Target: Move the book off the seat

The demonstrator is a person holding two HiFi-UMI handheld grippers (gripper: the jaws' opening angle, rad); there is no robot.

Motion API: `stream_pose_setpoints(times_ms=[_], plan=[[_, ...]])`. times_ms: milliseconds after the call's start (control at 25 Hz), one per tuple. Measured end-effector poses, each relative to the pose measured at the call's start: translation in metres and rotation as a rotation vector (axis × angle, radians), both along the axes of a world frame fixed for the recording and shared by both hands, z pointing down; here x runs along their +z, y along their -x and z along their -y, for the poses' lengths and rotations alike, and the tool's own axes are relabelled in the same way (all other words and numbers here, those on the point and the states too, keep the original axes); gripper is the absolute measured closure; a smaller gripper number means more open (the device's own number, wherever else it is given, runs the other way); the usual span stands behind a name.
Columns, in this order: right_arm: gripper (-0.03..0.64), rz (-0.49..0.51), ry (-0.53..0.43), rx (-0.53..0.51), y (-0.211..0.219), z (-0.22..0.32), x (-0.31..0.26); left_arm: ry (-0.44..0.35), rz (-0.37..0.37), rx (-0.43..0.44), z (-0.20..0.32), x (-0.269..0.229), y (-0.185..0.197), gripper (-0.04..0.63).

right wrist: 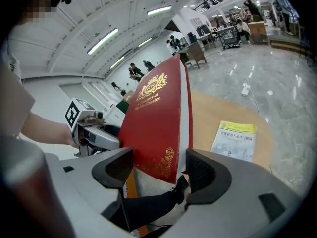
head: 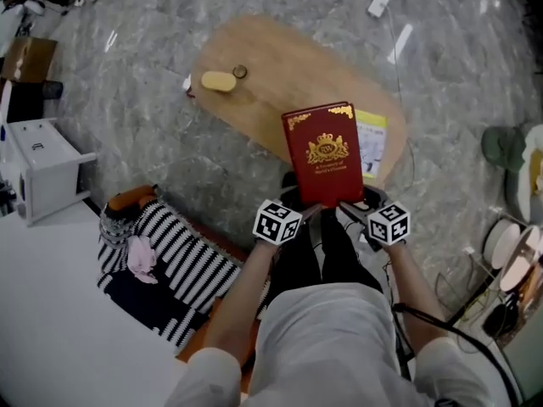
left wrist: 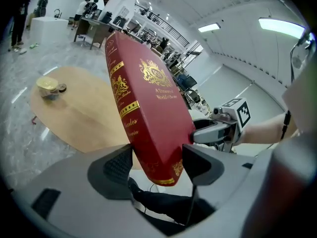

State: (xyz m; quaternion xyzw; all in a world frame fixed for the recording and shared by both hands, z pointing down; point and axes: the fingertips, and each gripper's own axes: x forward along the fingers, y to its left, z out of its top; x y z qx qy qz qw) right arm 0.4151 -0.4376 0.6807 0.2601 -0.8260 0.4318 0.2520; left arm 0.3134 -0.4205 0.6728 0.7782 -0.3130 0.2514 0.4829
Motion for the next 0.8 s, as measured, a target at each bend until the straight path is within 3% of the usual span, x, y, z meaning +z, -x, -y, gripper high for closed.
stream_pose_setpoints(times_ms=[800], plan=[[0.267, -0.042, 0.106, 0.225, -0.056, 0.008, 0.163, 0.087, -0.052, 0.247, 0.035, 0.167, -0.055, 0.287]])
